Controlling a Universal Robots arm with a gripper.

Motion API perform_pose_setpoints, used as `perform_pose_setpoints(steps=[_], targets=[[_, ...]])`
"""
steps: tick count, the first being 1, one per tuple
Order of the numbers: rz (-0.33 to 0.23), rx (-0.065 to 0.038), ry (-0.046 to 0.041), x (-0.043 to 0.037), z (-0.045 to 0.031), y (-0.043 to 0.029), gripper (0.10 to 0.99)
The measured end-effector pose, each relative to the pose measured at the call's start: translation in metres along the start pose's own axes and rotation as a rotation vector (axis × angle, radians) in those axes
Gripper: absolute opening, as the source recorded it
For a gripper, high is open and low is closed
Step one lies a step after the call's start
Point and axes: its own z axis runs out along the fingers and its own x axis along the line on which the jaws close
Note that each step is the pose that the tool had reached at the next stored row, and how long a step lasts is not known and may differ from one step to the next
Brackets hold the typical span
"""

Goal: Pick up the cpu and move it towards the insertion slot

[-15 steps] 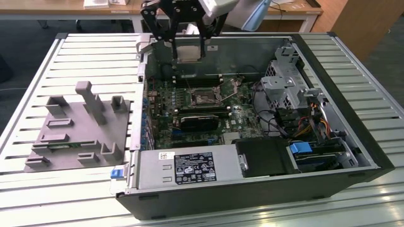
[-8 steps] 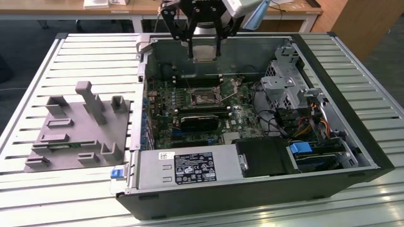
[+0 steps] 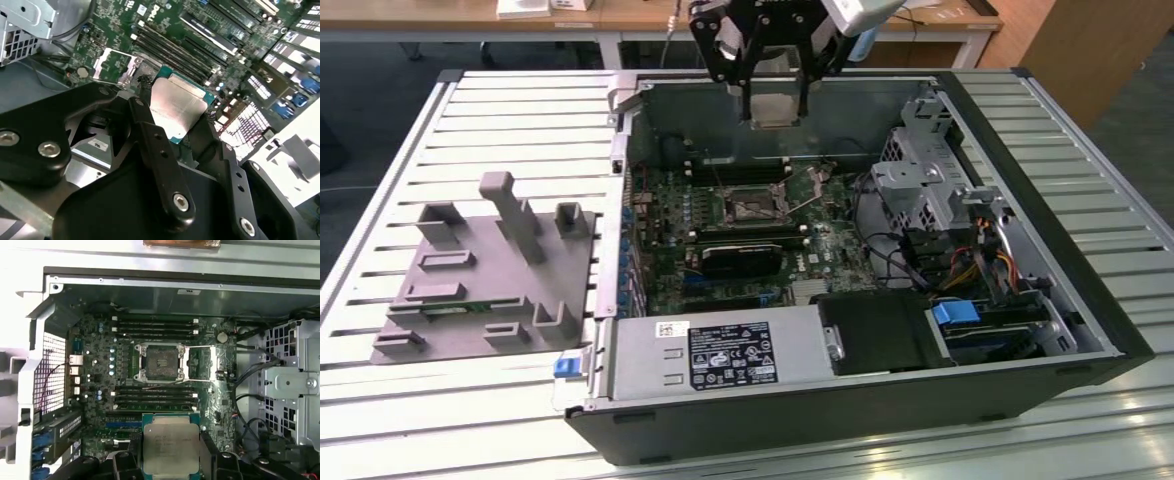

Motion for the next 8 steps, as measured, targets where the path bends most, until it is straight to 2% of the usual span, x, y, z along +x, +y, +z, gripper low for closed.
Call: perform_pose_setpoints(steps=[8], targets=[[0.0, 0.0, 0.0012, -0.0064, 0.0063, 0.0141, 0.541]])
